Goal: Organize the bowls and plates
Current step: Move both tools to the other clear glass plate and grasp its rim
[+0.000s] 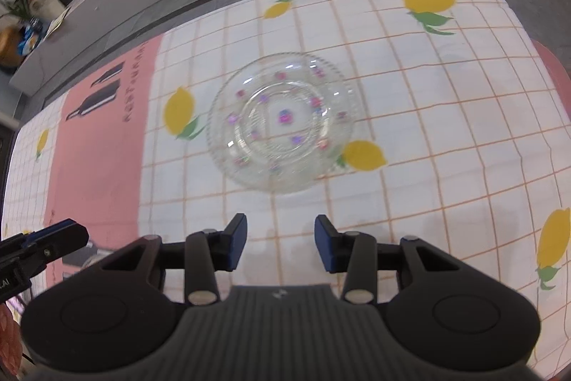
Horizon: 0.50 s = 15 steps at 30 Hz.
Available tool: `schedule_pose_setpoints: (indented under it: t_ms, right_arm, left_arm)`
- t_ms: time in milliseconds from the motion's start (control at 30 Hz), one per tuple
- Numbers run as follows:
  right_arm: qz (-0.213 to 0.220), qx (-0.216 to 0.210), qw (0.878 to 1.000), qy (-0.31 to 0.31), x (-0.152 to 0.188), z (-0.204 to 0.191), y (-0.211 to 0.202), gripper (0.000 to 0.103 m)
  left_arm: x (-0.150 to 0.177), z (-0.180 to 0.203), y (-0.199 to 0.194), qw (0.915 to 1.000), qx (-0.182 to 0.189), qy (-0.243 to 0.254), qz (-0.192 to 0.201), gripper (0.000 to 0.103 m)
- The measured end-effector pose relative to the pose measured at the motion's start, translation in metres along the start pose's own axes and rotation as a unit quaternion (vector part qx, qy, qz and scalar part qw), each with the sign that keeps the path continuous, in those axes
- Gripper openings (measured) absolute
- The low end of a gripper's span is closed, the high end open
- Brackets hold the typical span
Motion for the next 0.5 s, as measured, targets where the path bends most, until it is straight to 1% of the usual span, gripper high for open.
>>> schedule_pose_setpoints:
  t_ms: [67, 167, 267, 400, 500]
  right_arm:
    - [0.008, -0.002, 1.0, 0.012, -0.007, 0.008, 0.003, 0.042]
    - [0.027, -0.003, 0.999, 0.03, -0.016, 0.017, 0.007, 0.042]
    - [0.032, -0.003, 0.998, 0.044, -0.027, 0.024, 0.014, 0.042]
    - [0.038, 0.003, 0.998, 0.045, -0.039, 0.027, 0.022, 0.042]
    - [0.044, -0.001, 0.998, 0.04, -0.048, 0.026, 0.025, 0.042]
  left_arm:
    - [-0.006, 0.001, 0.008, 1.0, -0.005, 0.007, -0.004, 0.038]
    - [-0.016, -0.001, 0.018, 0.9999, -0.003, 0.006, -0.009, 0.038]
    - [-0.026, -0.003, 0.028, 0.9999, -0.004, 0.008, -0.007, 0.038]
    - [-0.04, -0.005, 0.042, 0.9998, 0.015, 0.01, -0.009, 0.038]
    - [-0.048, -0.007, 0.052, 0.9998, 0.02, 0.004, -0.008, 0.038]
Point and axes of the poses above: each gripper's, at about its wrist camera, not at the fingertips, and y roughly the way its jaws point, z to its right, x to its underside, the point moved 1 cm from there along y, roughly the way its jaws point, and after that the axes turned 15 degrees about -z, right-handed, at the moved point
